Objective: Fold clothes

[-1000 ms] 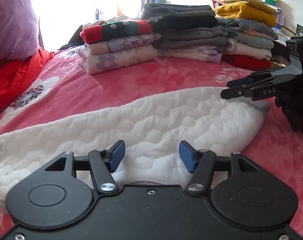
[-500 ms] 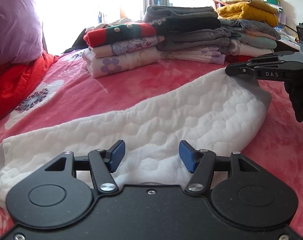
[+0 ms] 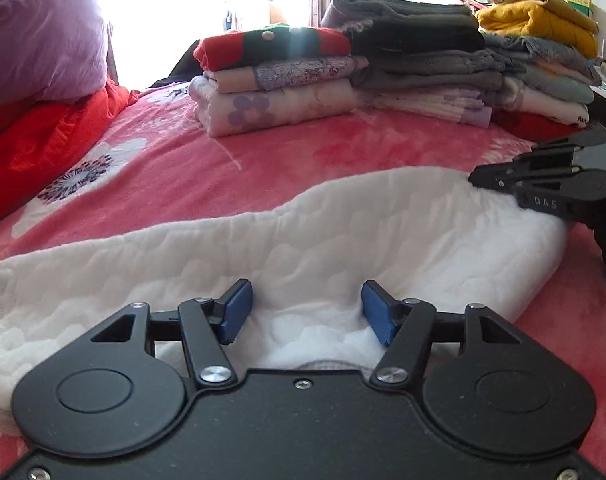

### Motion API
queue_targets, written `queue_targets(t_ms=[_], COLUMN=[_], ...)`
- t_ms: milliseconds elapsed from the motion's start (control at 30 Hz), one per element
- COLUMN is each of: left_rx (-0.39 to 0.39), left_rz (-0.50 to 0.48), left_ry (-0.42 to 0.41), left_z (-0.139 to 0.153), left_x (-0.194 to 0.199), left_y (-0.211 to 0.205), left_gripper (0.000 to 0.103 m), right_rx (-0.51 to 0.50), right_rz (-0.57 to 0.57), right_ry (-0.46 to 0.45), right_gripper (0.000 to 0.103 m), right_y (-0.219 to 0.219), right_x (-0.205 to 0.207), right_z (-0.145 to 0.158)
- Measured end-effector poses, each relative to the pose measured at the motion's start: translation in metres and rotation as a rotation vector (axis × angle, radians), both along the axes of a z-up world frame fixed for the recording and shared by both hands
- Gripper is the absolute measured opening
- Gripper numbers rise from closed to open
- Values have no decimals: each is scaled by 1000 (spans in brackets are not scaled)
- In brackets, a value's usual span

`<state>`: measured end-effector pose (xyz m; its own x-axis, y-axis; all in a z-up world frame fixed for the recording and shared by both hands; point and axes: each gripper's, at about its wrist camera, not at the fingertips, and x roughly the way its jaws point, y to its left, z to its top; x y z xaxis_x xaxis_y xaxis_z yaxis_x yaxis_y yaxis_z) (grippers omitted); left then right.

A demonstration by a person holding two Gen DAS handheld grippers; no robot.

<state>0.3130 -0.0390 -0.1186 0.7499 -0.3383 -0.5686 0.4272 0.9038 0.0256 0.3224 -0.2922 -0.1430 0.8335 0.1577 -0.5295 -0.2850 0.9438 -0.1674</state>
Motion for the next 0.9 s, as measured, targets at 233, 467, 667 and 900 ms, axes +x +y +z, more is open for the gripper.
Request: queue_targets(t_ms=[233, 467, 667, 900], left_rx=[-34, -99, -73, -153], left_rz=[88, 270, 244, -188], left_ry=[-58, 107, 56, 32], left_z=[24, 1, 19, 37], left_x=[18, 59, 40, -9], left_y=[38, 64, 59, 35], left_gripper=[56, 60, 53, 53], right_rx=[1, -4, 5, 7], right_rz=[-21, -46, -52, -50], right_ry=[-5, -8, 2, -3], right_gripper=[6, 6, 6, 6], right_y=[-3, -2, -4, -4], right_x=[-5, -5, -3, -2], right_z=[6, 4, 1, 2])
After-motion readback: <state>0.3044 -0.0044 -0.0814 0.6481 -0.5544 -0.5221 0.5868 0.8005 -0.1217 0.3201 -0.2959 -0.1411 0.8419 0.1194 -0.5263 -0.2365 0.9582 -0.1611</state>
